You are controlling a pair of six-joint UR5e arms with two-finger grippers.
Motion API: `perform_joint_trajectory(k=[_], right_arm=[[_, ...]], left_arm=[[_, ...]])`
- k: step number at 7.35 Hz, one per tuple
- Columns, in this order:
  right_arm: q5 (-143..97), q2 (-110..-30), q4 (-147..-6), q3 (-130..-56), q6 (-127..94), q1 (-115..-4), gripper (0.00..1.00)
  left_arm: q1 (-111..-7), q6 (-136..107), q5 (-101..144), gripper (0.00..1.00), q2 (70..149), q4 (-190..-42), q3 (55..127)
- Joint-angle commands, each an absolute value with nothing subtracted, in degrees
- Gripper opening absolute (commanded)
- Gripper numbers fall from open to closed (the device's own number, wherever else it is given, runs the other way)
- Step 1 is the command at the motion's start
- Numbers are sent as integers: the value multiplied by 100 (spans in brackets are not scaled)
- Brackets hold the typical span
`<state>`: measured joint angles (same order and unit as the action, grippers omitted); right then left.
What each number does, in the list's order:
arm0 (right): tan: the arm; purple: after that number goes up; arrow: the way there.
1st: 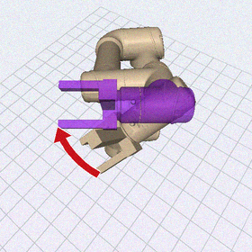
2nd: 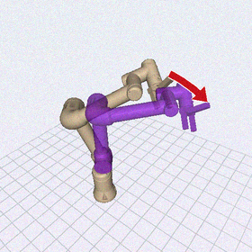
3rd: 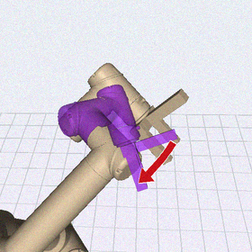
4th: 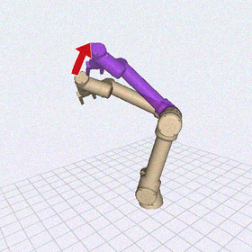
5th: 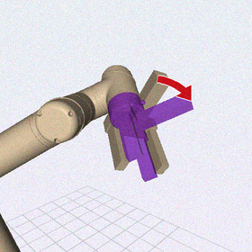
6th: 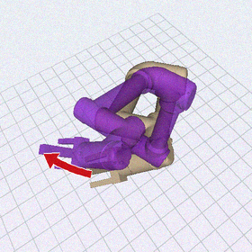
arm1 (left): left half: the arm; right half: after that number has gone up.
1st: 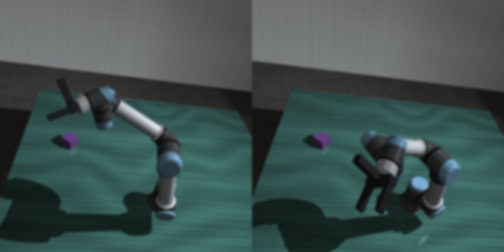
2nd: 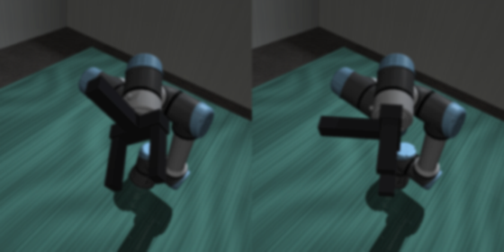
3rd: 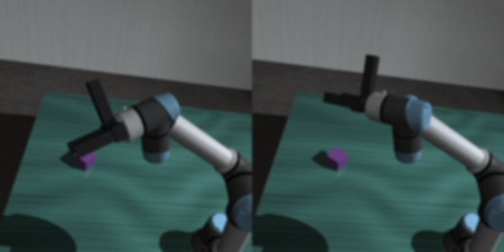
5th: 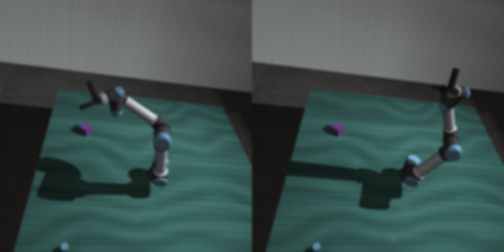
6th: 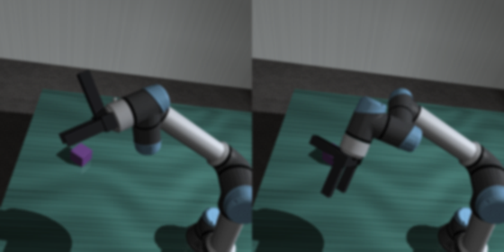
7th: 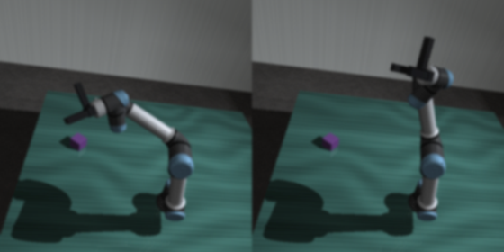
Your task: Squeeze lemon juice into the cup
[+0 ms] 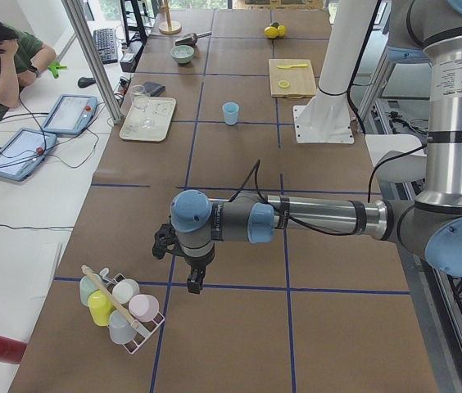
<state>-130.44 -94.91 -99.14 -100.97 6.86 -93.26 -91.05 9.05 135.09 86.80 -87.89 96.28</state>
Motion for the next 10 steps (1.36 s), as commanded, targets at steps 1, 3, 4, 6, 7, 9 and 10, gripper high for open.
perform_joint_trajectory(k=[1, 3, 4, 6, 7, 9, 10], right_arm=[[-13113, -9501, -9914, -9977, 694, -9316, 100], [-13236, -9492, -9914, -9826, 694, -9290, 100], [-13236, -9492, -9914, -9817, 694, -9290, 100], [-13236, -9492, -9914, -9800, 703, -9290, 100], [-13236, -9492, -9914, -9800, 703, -9290, 100], [-13236, -9492, -9914, -9800, 703, -9290, 100], [-13245, -9492, -9914, -9800, 703, -9281, 100]], left_arm=[[-9105, 905, 13509, 100, 8684, -8789, 9624], [-9105, 905, 13509, 100, 8684, -8789, 9633], [-9105, 905, 13509, 100, 8684, -8789, 9633], [-9105, 905, 13509, 100, 8684, -8789, 9642], [-9105, 905, 13509, 100, 8684, -8789, 9642], [-9105, 905, 13509, 100, 8684, -8789, 9642], [-9105, 905, 13509, 100, 8684, -8789, 9642]])
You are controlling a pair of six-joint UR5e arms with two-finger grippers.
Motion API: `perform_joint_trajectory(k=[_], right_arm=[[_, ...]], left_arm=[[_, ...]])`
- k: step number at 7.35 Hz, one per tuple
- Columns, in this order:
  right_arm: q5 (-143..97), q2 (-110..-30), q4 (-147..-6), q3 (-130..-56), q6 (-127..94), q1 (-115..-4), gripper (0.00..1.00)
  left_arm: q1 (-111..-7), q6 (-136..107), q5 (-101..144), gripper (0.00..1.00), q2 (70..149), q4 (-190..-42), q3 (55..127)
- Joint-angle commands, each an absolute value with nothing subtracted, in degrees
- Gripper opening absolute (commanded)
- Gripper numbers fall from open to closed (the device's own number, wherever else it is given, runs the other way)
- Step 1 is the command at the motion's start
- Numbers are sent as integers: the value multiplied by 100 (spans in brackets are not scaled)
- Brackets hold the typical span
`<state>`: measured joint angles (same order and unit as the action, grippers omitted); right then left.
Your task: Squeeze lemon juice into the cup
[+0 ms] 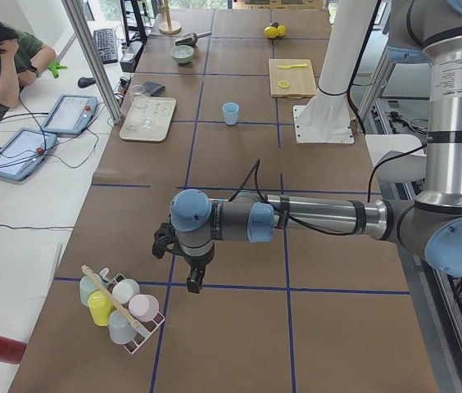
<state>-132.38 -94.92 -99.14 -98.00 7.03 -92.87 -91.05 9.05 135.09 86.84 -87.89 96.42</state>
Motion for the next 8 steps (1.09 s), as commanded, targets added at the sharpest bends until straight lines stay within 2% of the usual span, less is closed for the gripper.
perform_joint_trajectory(k=[1, 8], right_arm=[[-13236, -9492, -9914, -9756, 703, -9281, 100], [-13245, -9527, -9914, -9642, 703, -9290, 100]], left_arm=[[-9105, 905, 13509, 100, 8684, -8789, 9633], [-9105, 905, 13509, 100, 8684, -8789, 9642]])
